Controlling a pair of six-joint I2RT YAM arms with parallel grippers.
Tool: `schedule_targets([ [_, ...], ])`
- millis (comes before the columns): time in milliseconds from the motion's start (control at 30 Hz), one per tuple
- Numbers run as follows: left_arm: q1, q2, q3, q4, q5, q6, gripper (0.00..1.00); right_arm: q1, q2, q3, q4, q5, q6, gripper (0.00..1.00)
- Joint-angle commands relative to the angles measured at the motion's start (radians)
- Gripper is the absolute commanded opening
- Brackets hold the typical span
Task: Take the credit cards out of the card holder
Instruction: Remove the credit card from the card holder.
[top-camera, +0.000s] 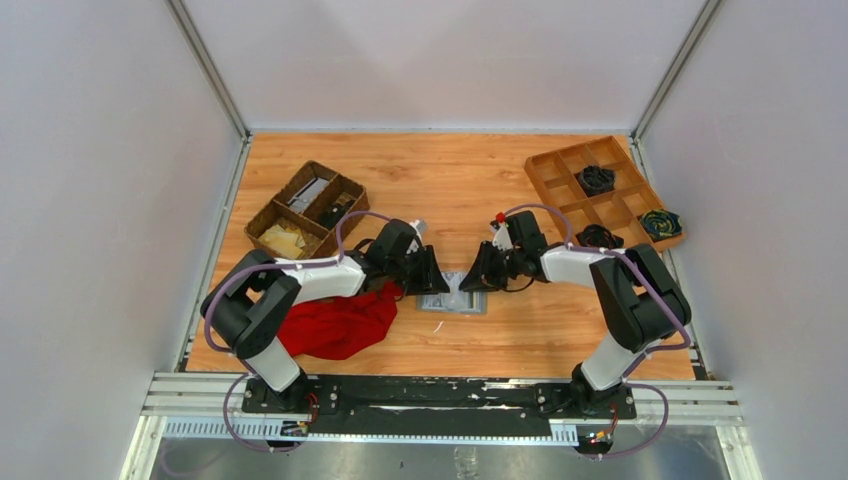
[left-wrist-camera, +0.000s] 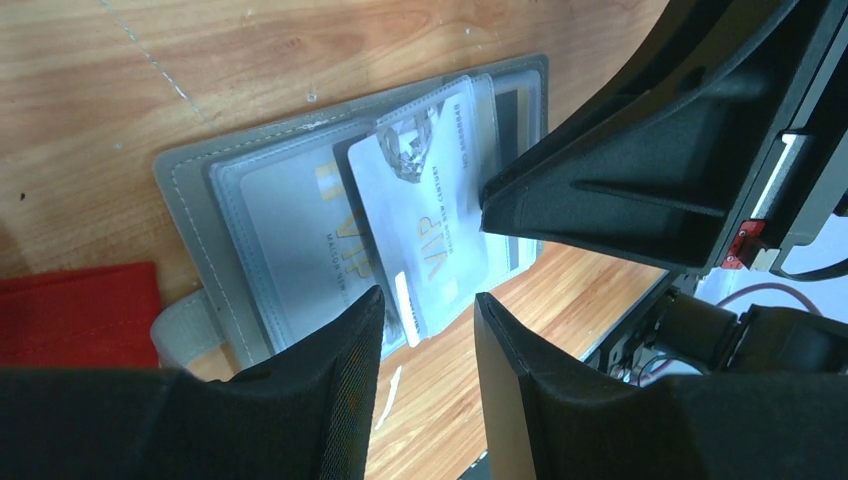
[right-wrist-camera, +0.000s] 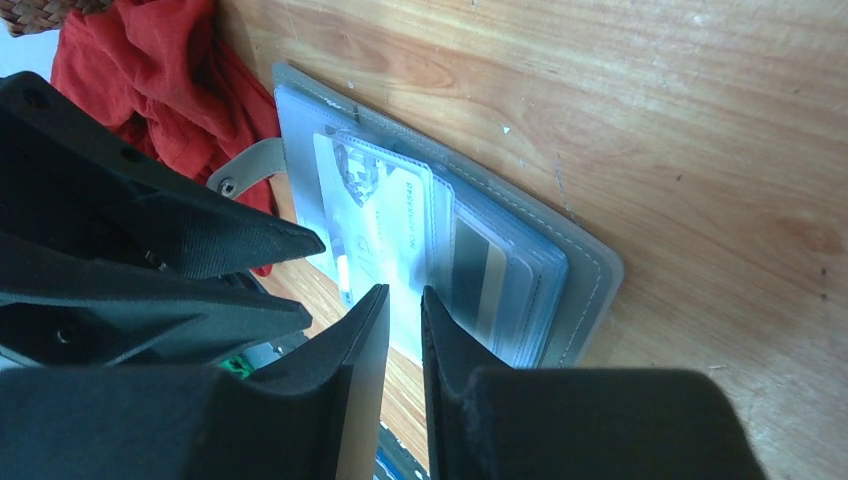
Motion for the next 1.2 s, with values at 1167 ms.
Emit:
schedule_targets([
  [1167,0.093,0.206,-0.200,0.583,0.244,-0.128,0.34,-0.007,0.032,-0.066,-0.001,0.045,0.004,0.22],
])
